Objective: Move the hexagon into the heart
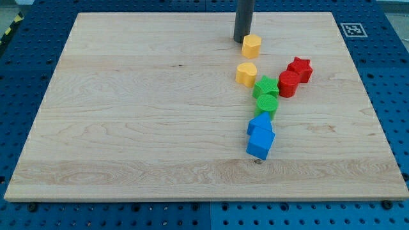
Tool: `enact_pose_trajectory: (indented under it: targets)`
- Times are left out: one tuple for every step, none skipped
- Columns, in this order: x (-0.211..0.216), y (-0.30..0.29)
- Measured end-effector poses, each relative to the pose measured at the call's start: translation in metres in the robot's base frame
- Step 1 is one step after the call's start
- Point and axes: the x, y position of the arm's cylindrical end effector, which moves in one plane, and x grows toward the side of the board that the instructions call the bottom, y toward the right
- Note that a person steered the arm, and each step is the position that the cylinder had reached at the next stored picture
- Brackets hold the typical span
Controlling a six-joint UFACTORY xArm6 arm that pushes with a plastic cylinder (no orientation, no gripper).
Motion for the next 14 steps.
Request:
enact_pose_trajectory:
  targets:
    - [-0.013, 0.021]
    - [-0.003, 0.056]
    - [0.024, 0.046]
    - [0.028, 0.030]
    - [0.028, 0.030]
    - [0.009, 0.013]
    - [0.023, 0.010]
    - [0.044, 0.011]
    - [0.034, -0.005]
    - [0.025, -0.029]
    - [0.027, -0.039]
    - [0.025, -0.035]
    - [0.025, -0.013]
    - [0.040, -0.013]
